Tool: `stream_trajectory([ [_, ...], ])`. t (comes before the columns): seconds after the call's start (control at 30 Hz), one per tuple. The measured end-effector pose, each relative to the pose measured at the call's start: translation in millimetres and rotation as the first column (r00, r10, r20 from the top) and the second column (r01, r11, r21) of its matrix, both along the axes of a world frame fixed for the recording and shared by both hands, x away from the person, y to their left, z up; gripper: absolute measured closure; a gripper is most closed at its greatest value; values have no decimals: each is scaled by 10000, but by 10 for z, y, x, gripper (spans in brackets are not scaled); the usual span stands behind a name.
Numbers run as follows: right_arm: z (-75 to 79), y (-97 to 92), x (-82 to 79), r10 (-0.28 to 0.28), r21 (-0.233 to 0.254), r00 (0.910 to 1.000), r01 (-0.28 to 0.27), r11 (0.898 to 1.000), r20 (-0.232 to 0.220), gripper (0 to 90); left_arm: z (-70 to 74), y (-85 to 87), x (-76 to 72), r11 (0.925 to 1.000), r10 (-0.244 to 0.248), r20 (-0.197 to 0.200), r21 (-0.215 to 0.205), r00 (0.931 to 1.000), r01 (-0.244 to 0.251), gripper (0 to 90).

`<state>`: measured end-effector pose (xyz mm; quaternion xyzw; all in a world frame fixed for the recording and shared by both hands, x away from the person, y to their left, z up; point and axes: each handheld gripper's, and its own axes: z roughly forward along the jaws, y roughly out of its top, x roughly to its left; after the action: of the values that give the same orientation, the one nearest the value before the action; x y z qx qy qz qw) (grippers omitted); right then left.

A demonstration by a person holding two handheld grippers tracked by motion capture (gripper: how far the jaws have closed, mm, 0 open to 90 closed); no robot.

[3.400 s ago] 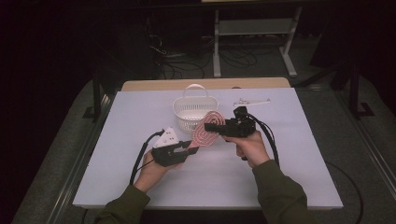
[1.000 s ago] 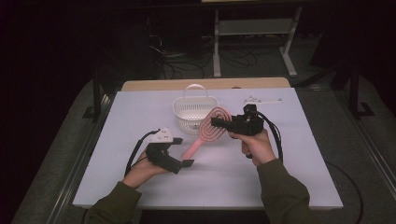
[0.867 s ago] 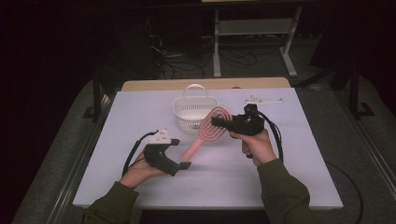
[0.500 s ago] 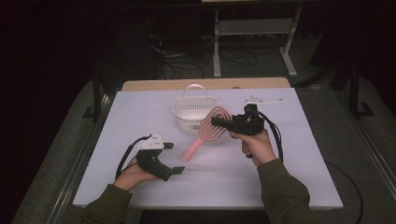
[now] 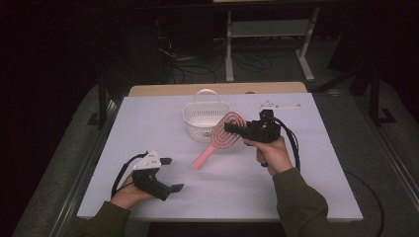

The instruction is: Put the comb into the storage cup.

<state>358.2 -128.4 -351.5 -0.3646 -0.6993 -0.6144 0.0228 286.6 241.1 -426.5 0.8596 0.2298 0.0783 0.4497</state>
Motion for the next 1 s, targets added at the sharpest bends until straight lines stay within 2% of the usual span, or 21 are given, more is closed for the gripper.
stream_trajectory([
  [0.33, 14, -28, -9, -150, 76, 9999, 150, 9999, 52, 632, -101, 90, -57, 9988, 199, -60, 439, 9998, -196, 0],
  [1.0, 50, -55, 8, -347, 235, 9993, 343, 9991, 164, 632, -138, 144, -29, 9990, 343, -123, 300, 9993, -339, 0],
])
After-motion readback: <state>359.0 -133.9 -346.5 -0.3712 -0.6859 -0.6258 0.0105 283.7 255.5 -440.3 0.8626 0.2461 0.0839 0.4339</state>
